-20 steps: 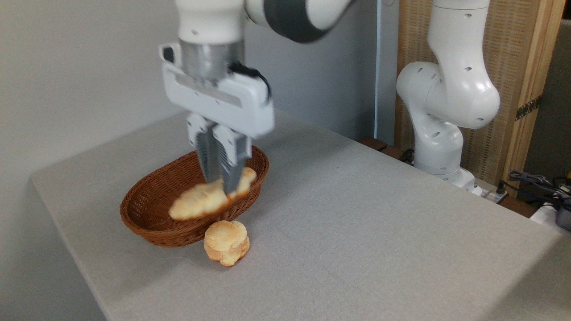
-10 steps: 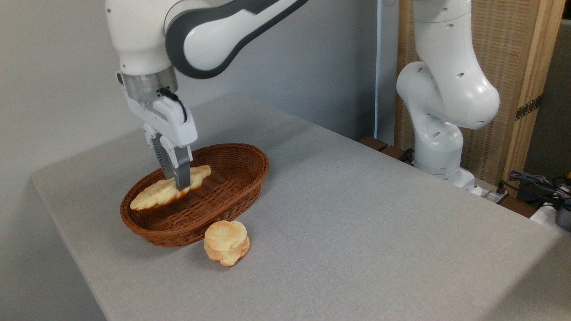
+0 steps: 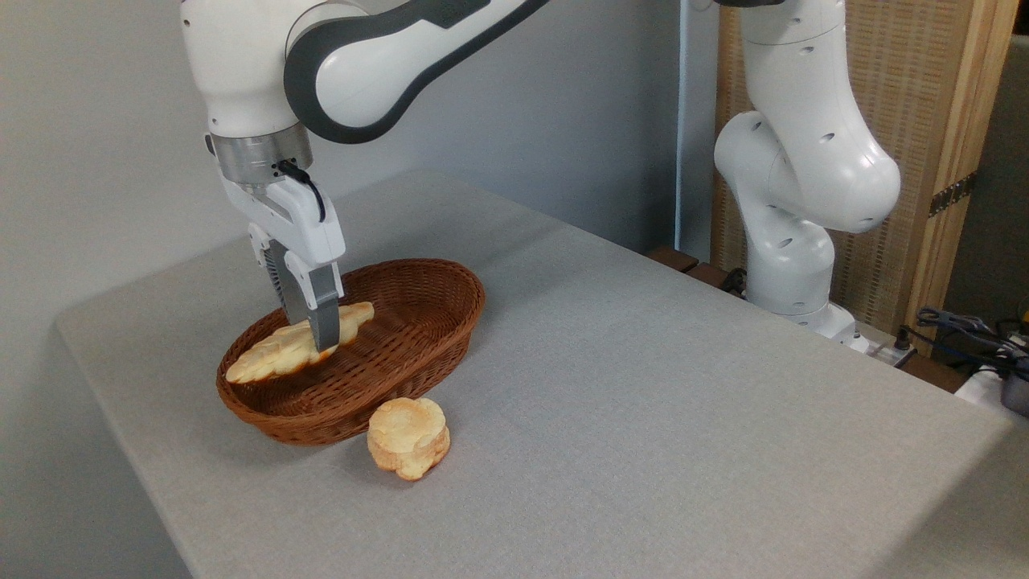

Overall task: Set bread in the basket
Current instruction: 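Open the gripper to release the loaf and raise it away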

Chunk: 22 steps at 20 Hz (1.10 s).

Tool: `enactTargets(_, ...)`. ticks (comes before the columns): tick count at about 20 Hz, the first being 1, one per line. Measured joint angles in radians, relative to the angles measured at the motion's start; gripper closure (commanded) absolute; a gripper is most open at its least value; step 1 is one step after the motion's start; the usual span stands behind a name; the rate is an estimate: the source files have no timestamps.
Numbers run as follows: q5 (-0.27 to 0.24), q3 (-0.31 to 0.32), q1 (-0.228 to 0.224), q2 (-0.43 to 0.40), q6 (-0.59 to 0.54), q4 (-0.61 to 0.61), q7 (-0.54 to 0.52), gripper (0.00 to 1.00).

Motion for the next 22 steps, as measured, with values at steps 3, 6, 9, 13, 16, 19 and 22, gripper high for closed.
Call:
enactTargets(3,0.001,0.000,0.000,-0.002,-0.016,0.014,0.001,0.00)
enactTargets(6,0.001,-0.001,0.000,-0.007,-0.064,0.039,0.014,0.00)
enactTargets(9,0.001,-0.001,0.001,-0.019,-0.085,0.045,0.021,0.00)
enactTargets(13,0.001,0.000,0.004,-0.027,-0.096,0.054,0.023,0.00)
enactTargets(16,0.001,0.027,0.020,-0.039,-0.239,0.128,0.111,0.00)
enactTargets(19,-0.026,0.114,0.044,-0.093,-0.329,0.181,0.296,0.00)
enactTargets(22,-0.051,0.211,0.062,-0.164,-0.353,0.173,0.404,0.00)
